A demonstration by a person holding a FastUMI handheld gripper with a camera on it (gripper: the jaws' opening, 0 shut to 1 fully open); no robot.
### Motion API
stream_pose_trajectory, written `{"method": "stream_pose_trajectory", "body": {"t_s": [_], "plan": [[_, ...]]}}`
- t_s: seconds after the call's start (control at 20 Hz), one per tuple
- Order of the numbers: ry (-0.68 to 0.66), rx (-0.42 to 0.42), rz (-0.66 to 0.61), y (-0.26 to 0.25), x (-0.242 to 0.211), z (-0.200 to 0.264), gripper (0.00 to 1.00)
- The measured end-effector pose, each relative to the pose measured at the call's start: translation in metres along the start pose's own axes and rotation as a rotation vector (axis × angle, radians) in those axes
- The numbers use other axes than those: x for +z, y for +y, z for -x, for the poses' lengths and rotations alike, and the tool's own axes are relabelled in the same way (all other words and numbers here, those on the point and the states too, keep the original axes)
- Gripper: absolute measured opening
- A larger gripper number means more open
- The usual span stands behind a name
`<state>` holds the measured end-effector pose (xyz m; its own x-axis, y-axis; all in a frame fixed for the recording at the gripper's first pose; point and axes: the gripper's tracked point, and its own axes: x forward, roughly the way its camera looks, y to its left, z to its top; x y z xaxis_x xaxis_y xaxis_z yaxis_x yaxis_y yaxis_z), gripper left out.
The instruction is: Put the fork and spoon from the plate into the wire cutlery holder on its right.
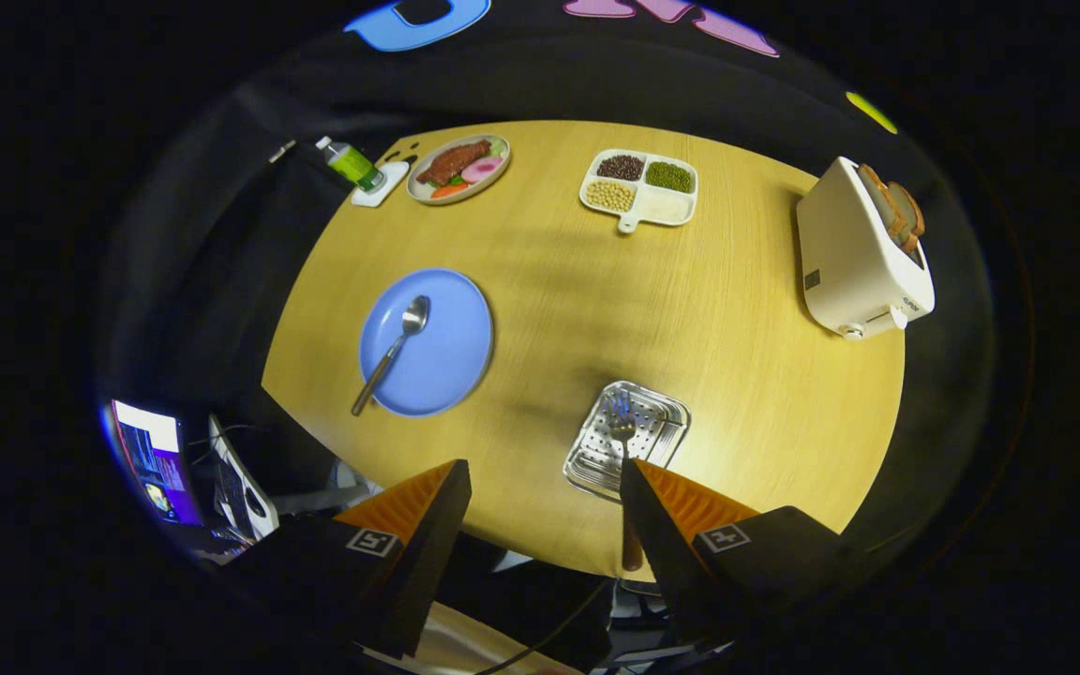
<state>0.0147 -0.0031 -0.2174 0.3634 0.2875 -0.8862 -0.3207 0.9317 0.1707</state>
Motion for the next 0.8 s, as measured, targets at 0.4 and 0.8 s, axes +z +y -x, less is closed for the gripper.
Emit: {"method": "stream_pose_trajectory", "body": {"t_s": [0.4, 0.8], "plan": [[-0.178, 0.076, -0.122, 0.091, 0.032, -0.032, 0.99], [-0.071, 0.085, -0.105, 0.157, 0.018, -0.122, 1.0]]}}
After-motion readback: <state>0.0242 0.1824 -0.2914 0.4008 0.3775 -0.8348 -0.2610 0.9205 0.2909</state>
